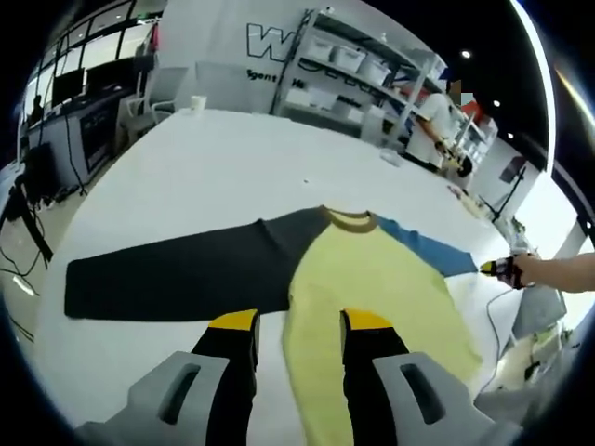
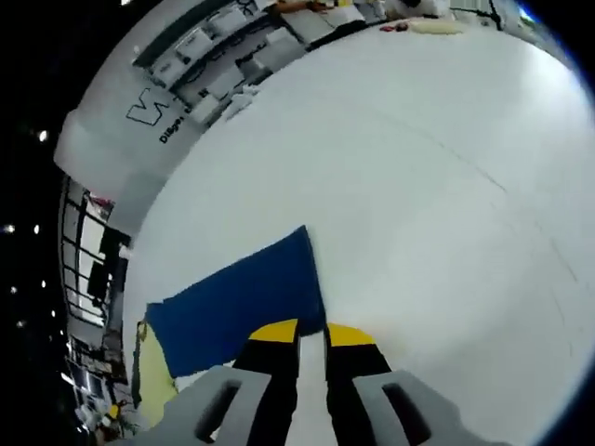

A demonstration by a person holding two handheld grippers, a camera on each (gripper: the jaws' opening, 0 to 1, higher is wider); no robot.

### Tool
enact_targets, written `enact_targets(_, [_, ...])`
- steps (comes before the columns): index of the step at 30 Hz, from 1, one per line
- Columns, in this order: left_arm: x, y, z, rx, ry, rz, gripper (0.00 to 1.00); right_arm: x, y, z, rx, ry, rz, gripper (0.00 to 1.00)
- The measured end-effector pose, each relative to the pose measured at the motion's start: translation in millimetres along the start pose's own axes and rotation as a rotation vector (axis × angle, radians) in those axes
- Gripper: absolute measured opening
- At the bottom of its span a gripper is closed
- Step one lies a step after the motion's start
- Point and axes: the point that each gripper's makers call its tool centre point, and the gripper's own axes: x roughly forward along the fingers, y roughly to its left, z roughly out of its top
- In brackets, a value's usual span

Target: Fold the garment on the visible template until the final outline fits inside the template.

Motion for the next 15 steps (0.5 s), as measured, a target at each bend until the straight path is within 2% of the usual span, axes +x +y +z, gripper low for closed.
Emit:
enact_targets(2, [-0.4,-0.5,-0.7,0.001,0.001,0.0,0.36,2.5,-0.5,-2.1,0.085,-0.016,0.012,0.05])
enact_targets(4, [-0.4,-0.3,-1.1,0.002,0.003,0.0,0.36,4.8,1.2,-3.0,0.134,-0.037,0.024,0.06])
enact_targets(6, [-0.4,-0.2,-1.4,0.004,0.004,0.001,0.36,4.8,5.0,3.5,0.18,-0.093,0.037,0.05])
enact_targets(13, [0.4,-0.4,-2.4,0.005,0.007,0.004,0.35,7.4,13.2,5.1,0.251,-0.109,0.067,0.03])
enact_targets(15, [0.9,-1.1,-2.5,0.004,0.008,0.003,0.35,8.6,15.8,6.2,0.23,-0.108,0.066,0.02])
